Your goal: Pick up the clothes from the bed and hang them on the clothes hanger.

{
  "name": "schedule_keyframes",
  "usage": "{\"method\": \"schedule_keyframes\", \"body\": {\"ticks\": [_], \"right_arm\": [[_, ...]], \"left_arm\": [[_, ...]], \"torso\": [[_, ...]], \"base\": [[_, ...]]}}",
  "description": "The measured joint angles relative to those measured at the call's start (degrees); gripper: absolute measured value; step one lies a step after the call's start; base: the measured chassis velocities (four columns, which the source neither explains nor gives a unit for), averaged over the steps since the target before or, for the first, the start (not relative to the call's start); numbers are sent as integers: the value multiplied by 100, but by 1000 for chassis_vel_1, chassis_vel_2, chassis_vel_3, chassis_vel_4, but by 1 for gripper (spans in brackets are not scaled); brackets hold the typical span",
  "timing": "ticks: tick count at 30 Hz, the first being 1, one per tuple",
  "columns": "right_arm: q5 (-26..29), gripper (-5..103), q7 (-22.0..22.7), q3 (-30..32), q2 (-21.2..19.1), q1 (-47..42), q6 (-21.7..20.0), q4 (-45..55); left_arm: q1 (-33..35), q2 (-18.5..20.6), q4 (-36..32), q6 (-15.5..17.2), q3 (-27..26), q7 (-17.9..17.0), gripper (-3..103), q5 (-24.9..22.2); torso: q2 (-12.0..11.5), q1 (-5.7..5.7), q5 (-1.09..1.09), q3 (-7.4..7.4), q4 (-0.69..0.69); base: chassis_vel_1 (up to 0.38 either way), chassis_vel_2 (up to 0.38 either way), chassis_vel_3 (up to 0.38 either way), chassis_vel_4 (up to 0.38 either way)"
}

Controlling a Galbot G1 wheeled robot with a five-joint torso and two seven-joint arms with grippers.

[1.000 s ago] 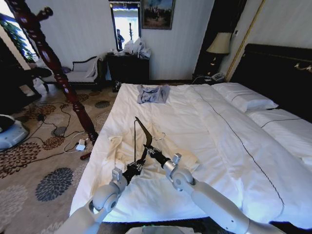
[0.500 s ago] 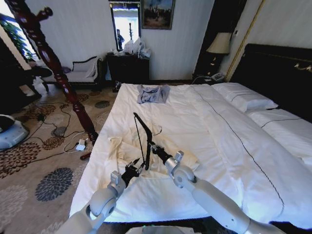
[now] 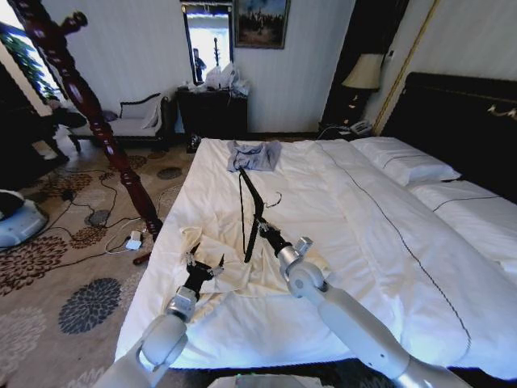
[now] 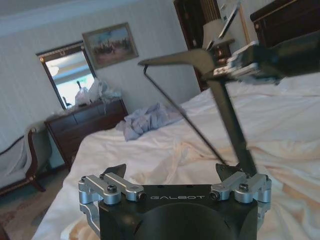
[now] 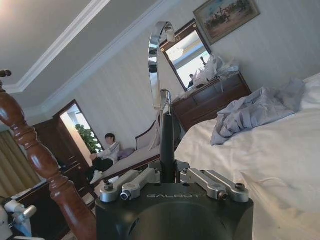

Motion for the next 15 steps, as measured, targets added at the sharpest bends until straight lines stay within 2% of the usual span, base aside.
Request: {"method": "schedule_keyframes", "body": {"ticks": [7,10,15], "right_arm": [[-138,12,524,-516,347,187,63,-24],[-176,12,613,-695,543,274,130,-71],[-279,12,650,-864,822,427,205,-178]], "left_arm": [[-348,-195,193,-19,90,-73,100,174],[-438,-270,320,9,137,-116,100,200],[-550,-445,505,25,305,-193,100,267]], "torso": [[0,0,1,0,-3],[0,0,0,0,1],[0,0,0,0,-2]], "base": [[0,0,0,0],[0,0,0,0],[0,0,0,0]]}}
